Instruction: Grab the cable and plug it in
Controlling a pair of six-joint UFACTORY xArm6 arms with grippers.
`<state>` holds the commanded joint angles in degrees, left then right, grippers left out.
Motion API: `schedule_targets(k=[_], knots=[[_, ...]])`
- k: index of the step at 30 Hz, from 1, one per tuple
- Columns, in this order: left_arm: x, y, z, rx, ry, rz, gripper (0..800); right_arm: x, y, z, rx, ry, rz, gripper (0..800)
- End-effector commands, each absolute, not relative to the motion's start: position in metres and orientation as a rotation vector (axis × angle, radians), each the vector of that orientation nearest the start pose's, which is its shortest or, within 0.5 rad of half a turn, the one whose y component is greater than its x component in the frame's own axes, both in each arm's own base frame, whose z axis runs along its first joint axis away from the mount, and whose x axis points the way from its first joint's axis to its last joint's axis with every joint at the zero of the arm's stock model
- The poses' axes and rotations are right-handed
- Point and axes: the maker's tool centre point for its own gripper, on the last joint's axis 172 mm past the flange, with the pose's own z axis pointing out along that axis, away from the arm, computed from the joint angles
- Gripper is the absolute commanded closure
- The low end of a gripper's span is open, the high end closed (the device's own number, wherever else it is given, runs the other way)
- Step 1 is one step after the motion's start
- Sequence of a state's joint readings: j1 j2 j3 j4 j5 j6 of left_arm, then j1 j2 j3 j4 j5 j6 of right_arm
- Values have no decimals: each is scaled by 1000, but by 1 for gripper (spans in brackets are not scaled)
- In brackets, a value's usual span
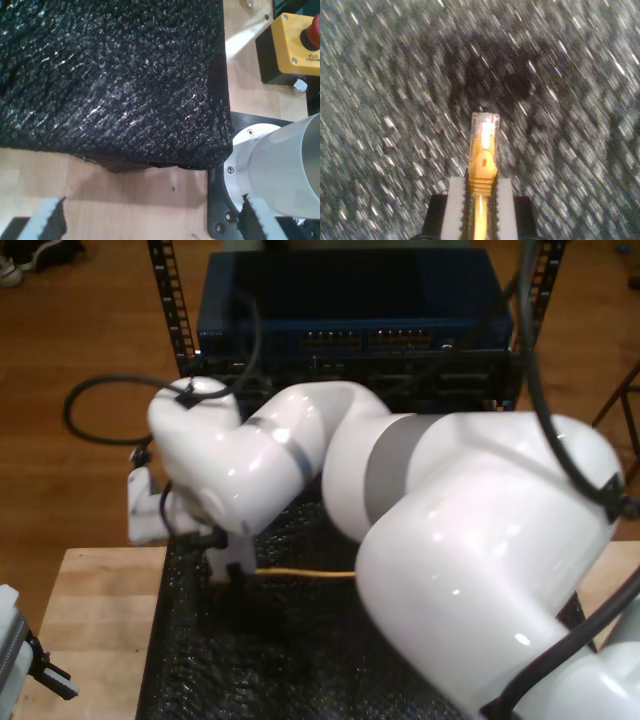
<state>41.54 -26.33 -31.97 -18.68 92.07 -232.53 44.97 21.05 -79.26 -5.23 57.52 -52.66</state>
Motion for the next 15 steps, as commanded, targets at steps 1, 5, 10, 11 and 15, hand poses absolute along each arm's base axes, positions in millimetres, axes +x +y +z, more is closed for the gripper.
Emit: schedule_targets(k=[1, 5, 10, 11, 15], knots=[[189, 49, 179, 1907, -1623, 349, 0, 412, 384, 134, 1966, 2359, 15, 796], [194, 40, 184, 1883, -1610, 383, 0, 410, 370, 141, 2013, 2403, 25, 796], [208, 22, 195, 1828, -1656, 412, 0, 406, 354, 150, 2087, 2439, 52, 796], [210, 16, 198, 1813, -1658, 415, 0, 405, 349, 152, 2098, 2436, 55, 796], [220, -15, 205, 1762, -1651, 418, 0, 404, 324, 157, 2143, 2398, 52, 796]])
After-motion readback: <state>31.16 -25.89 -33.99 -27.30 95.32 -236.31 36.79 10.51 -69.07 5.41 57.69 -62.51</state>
